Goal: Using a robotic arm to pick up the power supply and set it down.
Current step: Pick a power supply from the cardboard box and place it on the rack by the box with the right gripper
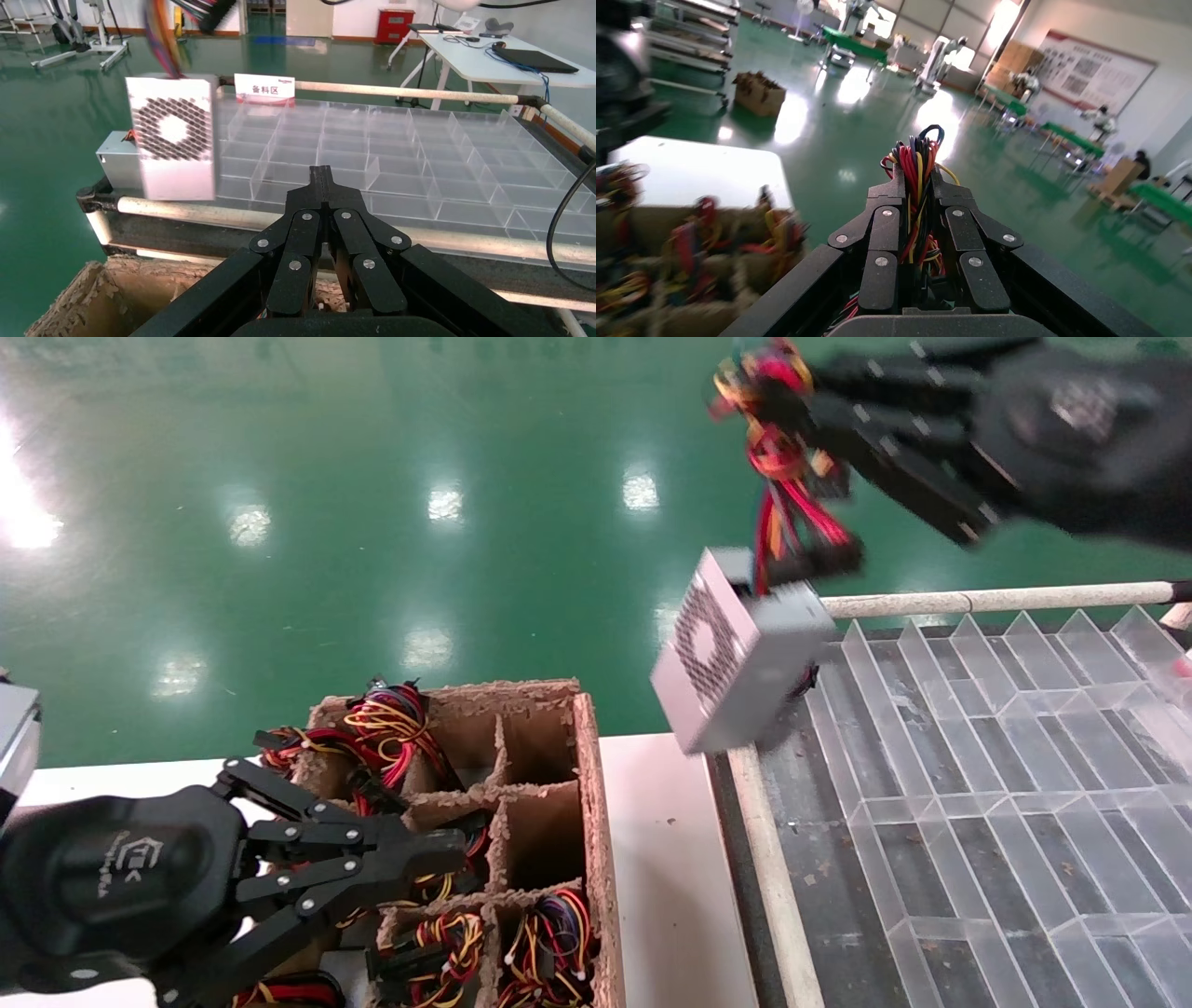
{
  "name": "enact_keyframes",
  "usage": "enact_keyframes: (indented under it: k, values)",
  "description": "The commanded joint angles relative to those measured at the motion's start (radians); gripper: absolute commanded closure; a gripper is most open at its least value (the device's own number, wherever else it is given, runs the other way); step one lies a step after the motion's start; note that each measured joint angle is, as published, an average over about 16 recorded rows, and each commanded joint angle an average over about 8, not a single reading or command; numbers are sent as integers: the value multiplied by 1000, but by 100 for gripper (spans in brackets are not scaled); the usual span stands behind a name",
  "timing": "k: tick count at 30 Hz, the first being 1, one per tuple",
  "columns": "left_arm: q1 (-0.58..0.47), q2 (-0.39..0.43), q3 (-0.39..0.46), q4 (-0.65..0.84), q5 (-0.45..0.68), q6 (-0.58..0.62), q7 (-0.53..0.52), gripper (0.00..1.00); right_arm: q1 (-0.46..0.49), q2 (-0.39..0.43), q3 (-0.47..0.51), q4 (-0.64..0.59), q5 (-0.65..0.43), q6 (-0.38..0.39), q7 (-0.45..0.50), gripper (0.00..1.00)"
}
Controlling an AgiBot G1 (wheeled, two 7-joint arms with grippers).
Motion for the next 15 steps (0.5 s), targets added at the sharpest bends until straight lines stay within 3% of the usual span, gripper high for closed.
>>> enact_keyframes:
  k: [1, 7, 15]
  values:
    - [0, 0, 0, 0, 0, 0, 0, 100, -39, 51, 6, 72, 15, 4, 38, 100]
    - [0, 0, 0, 0, 0, 0, 0, 100, -184, 180, 34, 223, 65, 101, 105, 100]
    - [0, 0, 0, 0, 0, 0, 0, 100, -390, 293, 87, 386, 136, 355, 123, 100]
